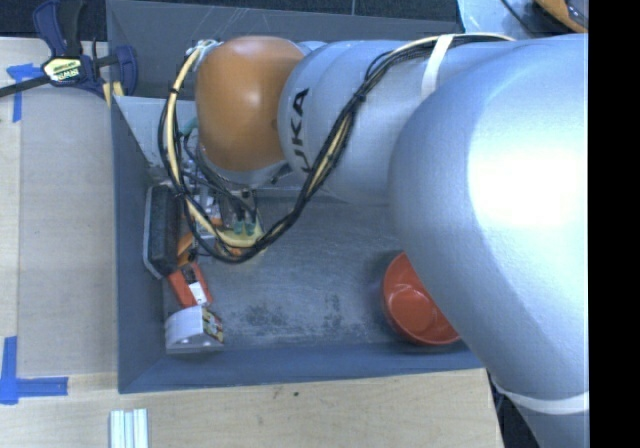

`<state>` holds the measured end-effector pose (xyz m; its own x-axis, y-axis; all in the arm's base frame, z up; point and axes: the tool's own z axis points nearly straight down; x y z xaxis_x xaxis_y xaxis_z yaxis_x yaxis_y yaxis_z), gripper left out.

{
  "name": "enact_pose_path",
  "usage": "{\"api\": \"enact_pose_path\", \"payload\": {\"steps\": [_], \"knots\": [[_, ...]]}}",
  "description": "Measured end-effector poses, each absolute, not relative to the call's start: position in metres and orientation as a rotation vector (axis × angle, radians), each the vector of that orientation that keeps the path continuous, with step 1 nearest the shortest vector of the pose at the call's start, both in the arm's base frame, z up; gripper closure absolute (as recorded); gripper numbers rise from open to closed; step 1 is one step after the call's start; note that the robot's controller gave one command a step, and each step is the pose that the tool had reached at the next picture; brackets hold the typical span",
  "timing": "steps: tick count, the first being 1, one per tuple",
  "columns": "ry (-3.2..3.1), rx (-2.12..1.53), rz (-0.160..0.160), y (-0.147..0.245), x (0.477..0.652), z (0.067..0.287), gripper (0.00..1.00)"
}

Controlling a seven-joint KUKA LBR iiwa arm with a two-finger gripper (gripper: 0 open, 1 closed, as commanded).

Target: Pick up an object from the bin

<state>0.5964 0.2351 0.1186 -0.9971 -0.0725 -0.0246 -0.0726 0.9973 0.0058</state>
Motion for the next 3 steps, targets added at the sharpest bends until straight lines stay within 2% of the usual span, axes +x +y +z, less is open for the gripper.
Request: {"api": "enact_pose_path", "payload": {"steps": [1,2,3], "knots": [[3.112,0.032,0.015,0.225,0.601,0.219,0.00],[3.108,-0.010,0.016,0.229,0.601,0.192,0.00],[3.090,-0.253,0.013,0.224,0.593,0.279,0.00]]}}
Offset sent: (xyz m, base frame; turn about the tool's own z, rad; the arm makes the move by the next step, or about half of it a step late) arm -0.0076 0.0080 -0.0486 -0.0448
